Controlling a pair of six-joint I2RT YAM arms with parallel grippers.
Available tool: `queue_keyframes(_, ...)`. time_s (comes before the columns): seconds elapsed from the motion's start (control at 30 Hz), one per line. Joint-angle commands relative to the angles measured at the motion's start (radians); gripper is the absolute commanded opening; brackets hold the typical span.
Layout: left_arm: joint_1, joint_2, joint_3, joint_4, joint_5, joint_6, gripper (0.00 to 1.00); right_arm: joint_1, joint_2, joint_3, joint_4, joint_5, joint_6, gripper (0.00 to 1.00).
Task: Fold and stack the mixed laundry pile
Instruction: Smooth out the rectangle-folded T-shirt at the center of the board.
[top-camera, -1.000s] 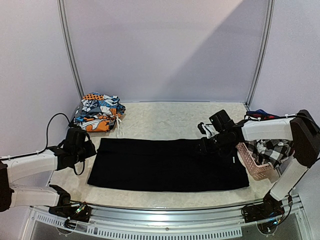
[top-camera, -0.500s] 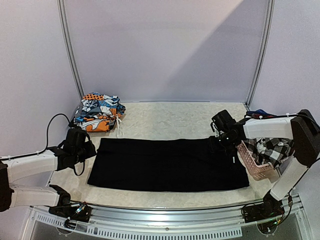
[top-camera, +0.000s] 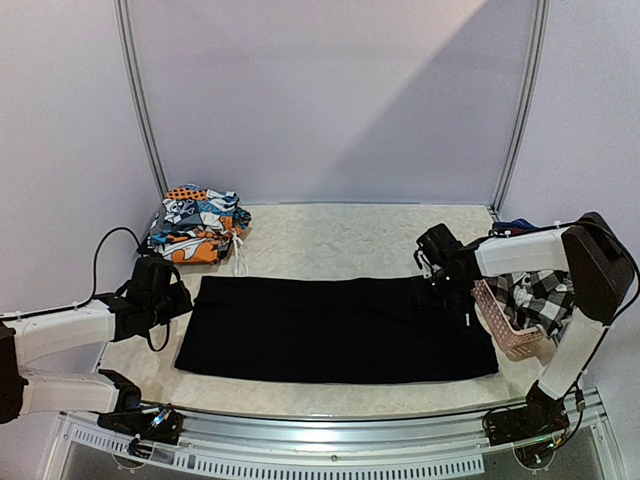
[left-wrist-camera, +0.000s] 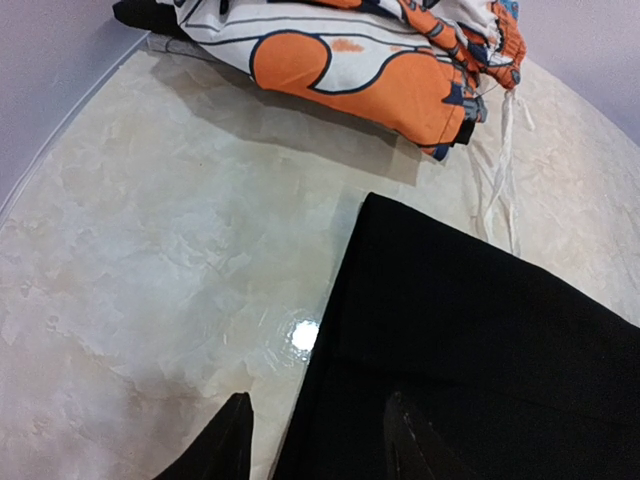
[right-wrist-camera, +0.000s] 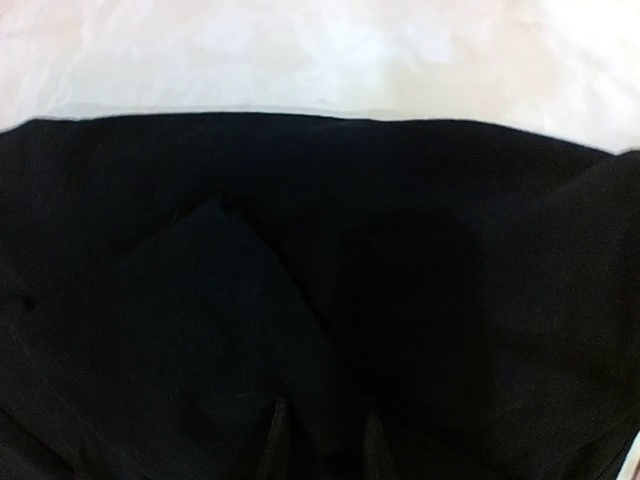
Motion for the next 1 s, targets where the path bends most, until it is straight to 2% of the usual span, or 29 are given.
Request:
queue_keyframes(0.0,-0.017,0.003,-0.012,0.004,0.008,0.016,0.46,-0.001,0.014,-0.004,0.004,-0.002,-0.004,0.17)
queue_keyframes(0.1,-0.017,0.000,-0.012,0.003,0.006,0.015,0.46,0.000,0.001,-0.004,-0.012,0.001,-0.005,0.02)
queue_keyframes(0.13,-0.017,0.000,-0.012,0.001,0.006,0.014,0.46,0.001,-0.004,-0.006,-0.015,0.001,-0.005,0.00)
queue_keyframes(0.67,-0.019,-0.008,-0.008,-0.005,-0.001,0.017,0.46,0.105,-0.188,-0.075,-0.111,0.043,0.039,0.00)
queue_keyframes(0.97,-0.019,-0.007,-0.011,0.004,-0.006,0.013,0.46,0.256,-0.220,-0.131,-0.142,0.079,0.106,0.04)
